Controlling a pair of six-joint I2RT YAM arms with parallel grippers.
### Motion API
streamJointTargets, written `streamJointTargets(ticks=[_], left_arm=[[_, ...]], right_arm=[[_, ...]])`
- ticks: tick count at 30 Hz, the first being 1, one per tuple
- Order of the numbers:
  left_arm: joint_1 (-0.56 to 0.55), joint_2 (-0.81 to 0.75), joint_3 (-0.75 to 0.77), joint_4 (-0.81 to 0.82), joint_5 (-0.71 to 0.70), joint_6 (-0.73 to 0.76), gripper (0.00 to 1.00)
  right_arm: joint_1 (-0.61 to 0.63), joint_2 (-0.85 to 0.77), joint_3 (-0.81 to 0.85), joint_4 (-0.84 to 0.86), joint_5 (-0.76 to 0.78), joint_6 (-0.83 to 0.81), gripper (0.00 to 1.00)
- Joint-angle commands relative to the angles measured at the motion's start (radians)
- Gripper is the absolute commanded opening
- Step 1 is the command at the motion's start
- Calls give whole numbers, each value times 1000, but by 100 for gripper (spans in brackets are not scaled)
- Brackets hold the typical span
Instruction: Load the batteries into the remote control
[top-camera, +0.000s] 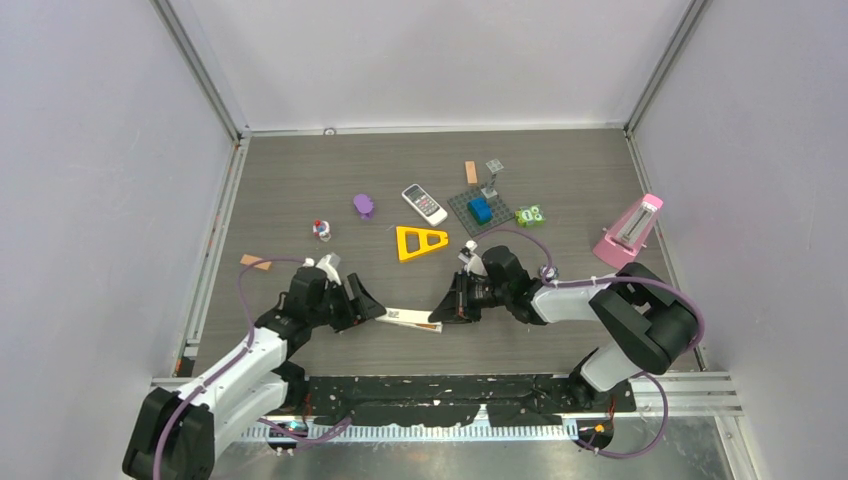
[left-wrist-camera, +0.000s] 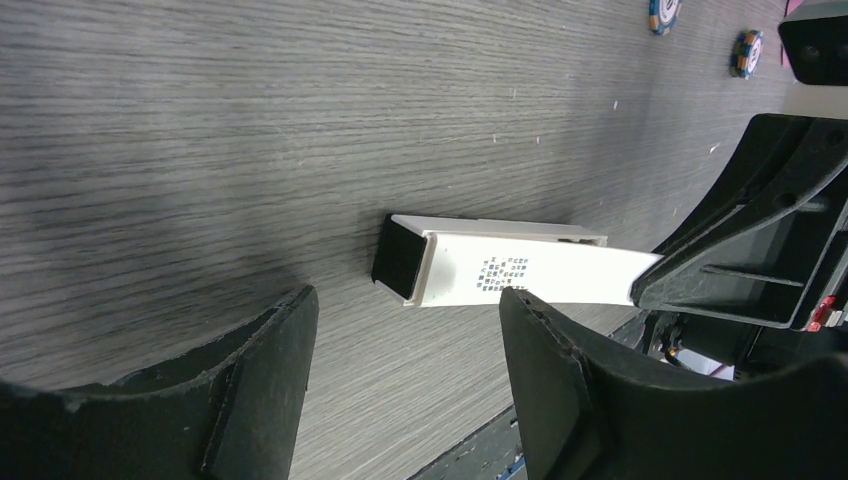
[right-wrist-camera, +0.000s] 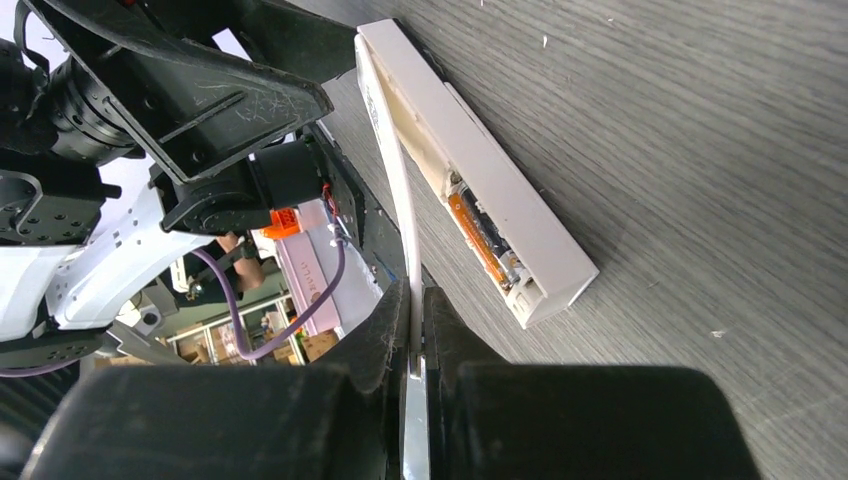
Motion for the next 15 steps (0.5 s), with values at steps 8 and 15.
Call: streamJointTargets(ticks=[8, 15], left_arm=[[5, 48, -9, 111, 15, 3, 65], [5, 85, 1, 113, 22, 57, 64]], right_arm=[[-2, 12, -4, -91, 52, 2, 5], [-2, 21, 12, -177, 69, -23, 6]])
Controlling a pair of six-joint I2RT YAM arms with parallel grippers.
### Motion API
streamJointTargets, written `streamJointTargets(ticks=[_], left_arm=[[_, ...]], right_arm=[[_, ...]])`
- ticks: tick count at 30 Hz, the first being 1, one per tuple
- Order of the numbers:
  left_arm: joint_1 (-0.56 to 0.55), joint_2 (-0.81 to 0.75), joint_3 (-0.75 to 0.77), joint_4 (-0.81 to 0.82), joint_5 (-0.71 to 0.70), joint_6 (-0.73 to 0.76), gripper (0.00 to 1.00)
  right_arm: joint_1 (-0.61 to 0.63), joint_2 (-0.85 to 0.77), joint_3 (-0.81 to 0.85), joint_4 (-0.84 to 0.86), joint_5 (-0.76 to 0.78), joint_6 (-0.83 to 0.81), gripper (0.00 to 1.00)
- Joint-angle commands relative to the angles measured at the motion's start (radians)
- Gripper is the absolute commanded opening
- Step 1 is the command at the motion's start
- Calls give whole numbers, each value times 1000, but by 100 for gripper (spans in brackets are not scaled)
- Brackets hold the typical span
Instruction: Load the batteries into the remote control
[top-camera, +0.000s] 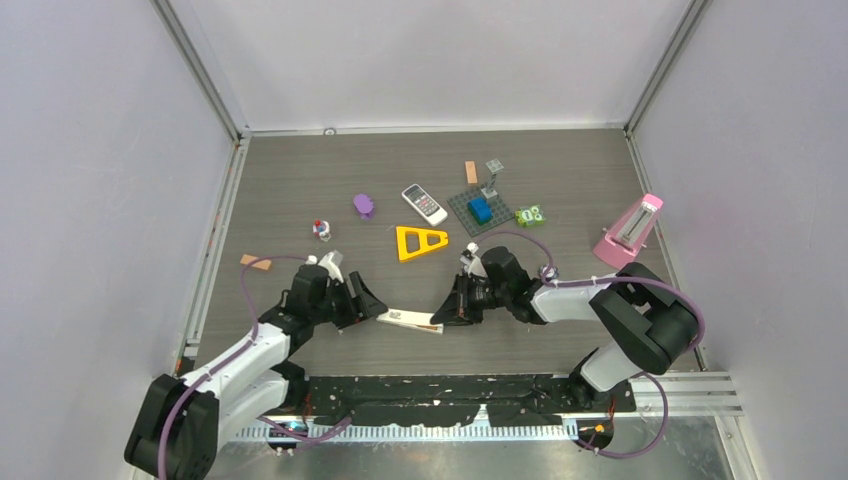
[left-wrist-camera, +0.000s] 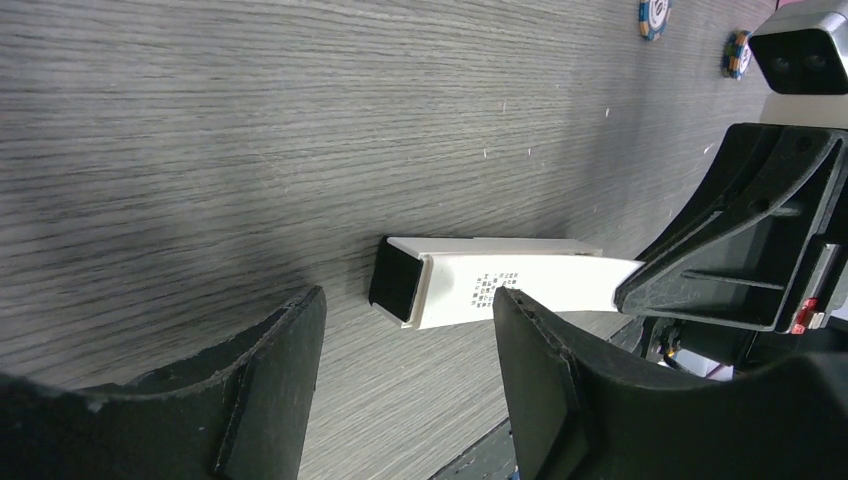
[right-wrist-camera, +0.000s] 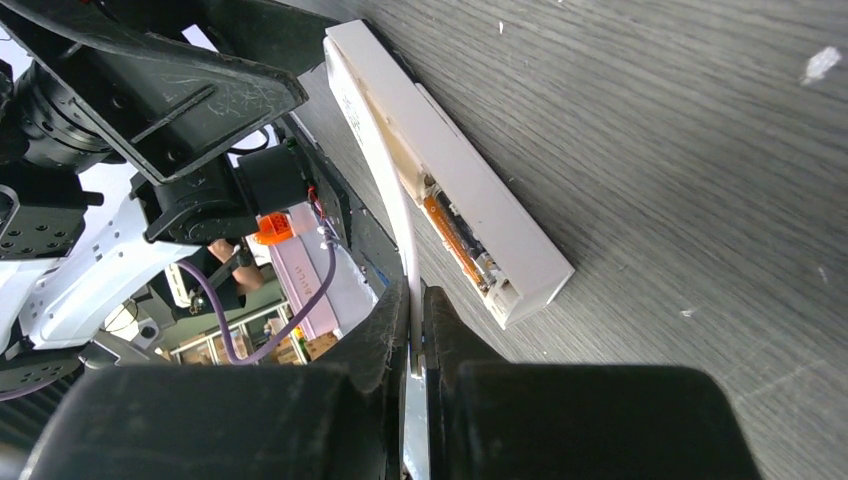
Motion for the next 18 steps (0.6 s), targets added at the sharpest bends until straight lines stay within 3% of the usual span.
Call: streamJointTargets(ticks=[1, 18], left_arm=[[5, 21, 5, 20, 3, 61, 64], [-69, 144, 17, 35, -29, 114, 54]], right_arm=[[0, 20, 11, -129, 56, -40, 6], [3, -18, 41, -306, 148, -26, 8]])
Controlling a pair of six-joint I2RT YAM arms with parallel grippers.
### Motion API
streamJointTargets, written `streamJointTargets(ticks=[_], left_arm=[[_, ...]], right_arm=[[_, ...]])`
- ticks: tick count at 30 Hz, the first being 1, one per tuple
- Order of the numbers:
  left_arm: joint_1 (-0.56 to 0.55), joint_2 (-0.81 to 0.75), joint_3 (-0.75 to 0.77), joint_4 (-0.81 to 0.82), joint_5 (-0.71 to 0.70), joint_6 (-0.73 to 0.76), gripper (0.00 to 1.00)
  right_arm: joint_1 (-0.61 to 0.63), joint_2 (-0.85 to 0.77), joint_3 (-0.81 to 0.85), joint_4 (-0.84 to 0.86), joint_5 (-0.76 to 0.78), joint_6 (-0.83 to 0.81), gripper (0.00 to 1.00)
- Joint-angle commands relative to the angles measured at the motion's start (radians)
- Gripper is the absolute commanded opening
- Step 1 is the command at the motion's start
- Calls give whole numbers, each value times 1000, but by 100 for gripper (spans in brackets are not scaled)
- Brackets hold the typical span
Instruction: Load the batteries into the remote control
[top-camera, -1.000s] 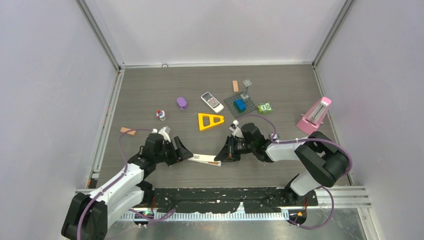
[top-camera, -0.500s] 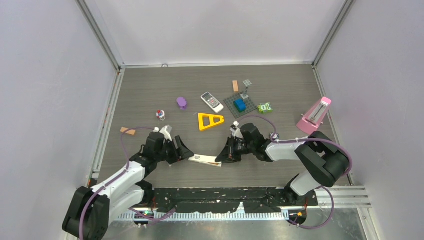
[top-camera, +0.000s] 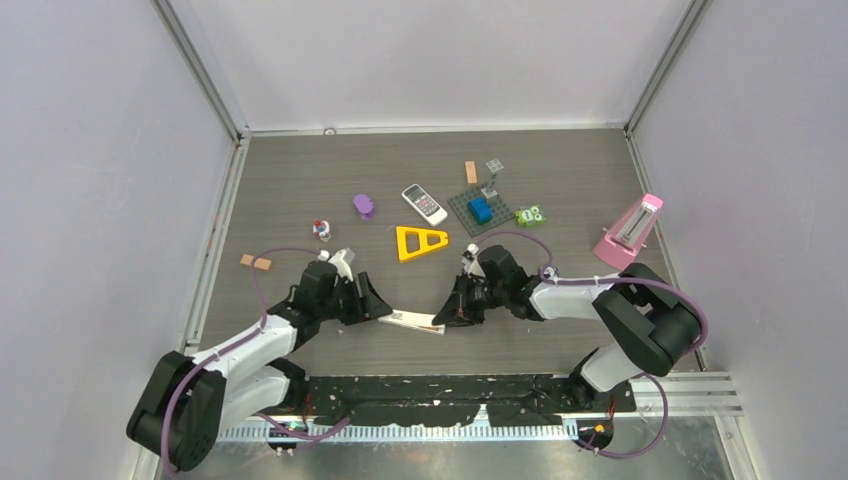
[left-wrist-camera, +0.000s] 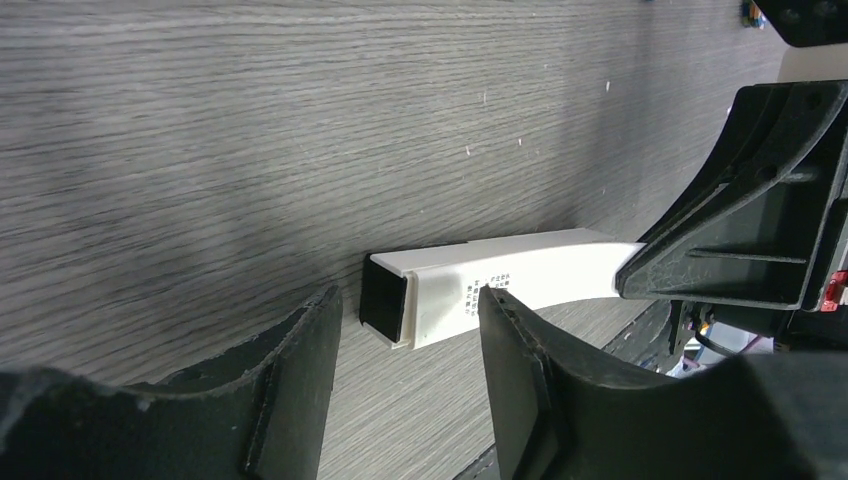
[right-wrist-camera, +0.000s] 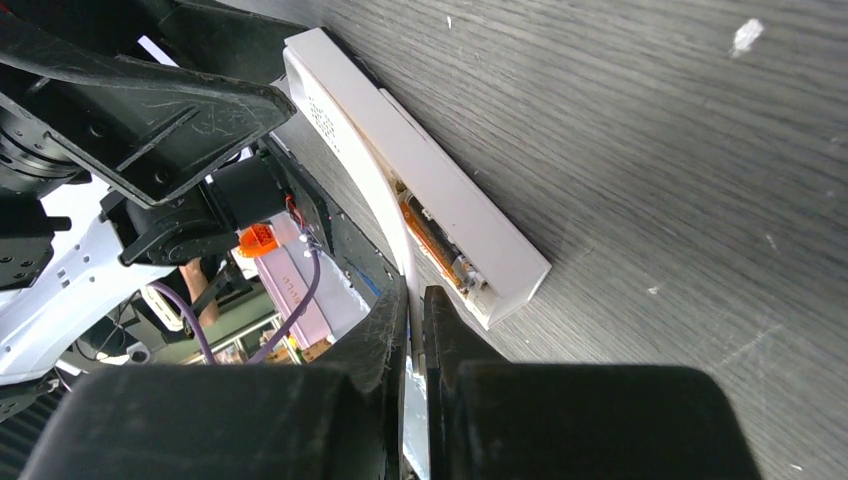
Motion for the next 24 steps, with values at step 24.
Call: streamJointTargets(ticks=[24], left_arm=[[-98, 135, 35, -122, -79, 93, 49]], right_arm=[[15, -12, 10, -312, 165, 73, 9]])
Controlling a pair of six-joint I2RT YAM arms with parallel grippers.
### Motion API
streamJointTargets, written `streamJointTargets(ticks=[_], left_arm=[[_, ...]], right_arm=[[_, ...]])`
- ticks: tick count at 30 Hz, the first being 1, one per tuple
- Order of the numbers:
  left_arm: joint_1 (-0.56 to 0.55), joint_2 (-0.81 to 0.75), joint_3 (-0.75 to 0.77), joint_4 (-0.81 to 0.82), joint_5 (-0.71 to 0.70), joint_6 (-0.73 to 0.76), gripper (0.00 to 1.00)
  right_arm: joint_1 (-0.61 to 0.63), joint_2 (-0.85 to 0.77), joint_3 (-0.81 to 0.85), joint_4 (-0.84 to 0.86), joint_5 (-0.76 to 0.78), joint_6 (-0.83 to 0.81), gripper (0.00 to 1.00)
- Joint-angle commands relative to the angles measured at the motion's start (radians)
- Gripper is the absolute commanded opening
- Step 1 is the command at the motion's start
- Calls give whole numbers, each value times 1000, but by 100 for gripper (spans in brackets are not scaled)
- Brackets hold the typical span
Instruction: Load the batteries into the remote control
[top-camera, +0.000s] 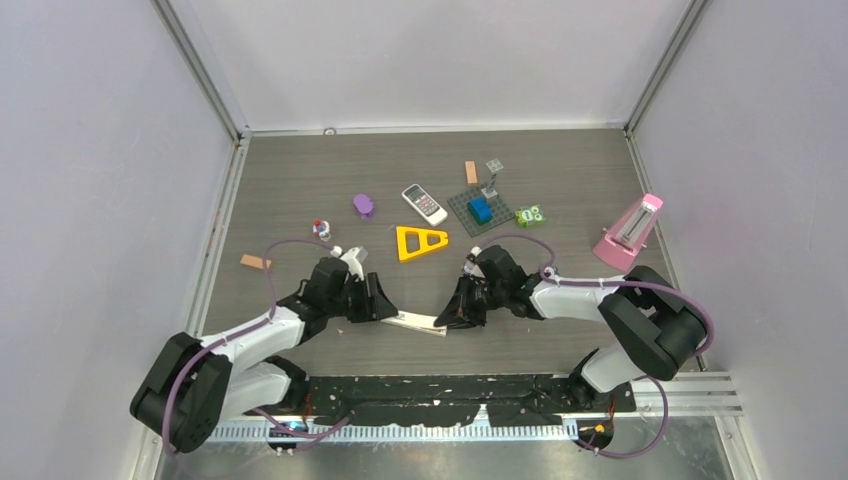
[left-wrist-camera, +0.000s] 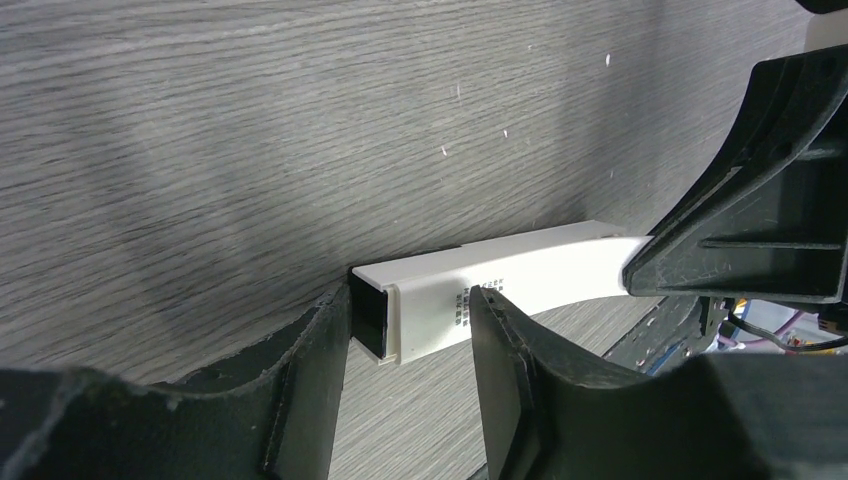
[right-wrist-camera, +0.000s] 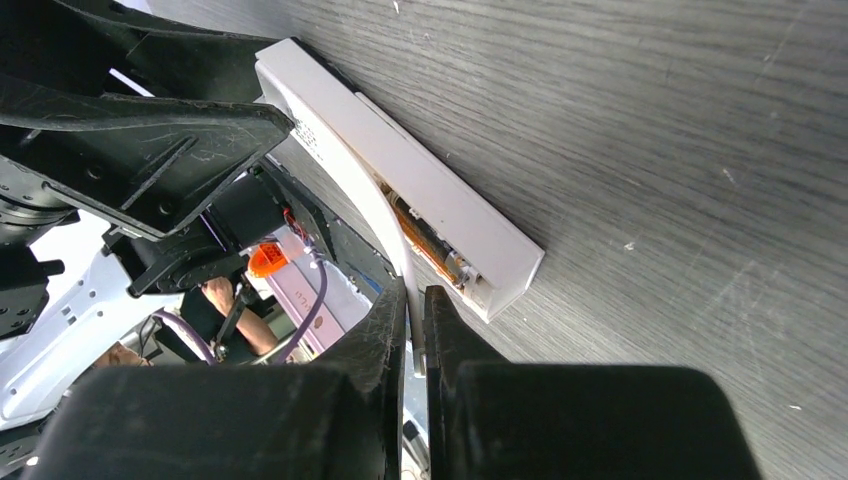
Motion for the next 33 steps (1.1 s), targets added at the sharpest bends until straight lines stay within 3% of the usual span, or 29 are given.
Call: streamJointTargets(ticks=[1, 6, 11, 17, 21, 33], left_arm=[[-33, 39, -15, -150, -72, 38, 49], [-64, 51, -7, -180, -111, 33, 49], [-102, 55, 0, -200, -153, 31, 42], [-122, 96, 23, -232, -173, 22, 24], [-133, 112, 35, -245, -189, 23, 18], [-139, 120, 43, -260, -209, 18, 18]], right_arm=[[6, 21, -16, -186, 116, 8, 9], [8, 14, -32, -191, 129, 40, 11], [11, 2, -37, -210, 149, 58, 13], [20, -16, -28, -231, 161, 62, 19], [21, -47, -17, -262, 168, 53, 24], [20, -166, 14, -405, 172, -5, 36]])
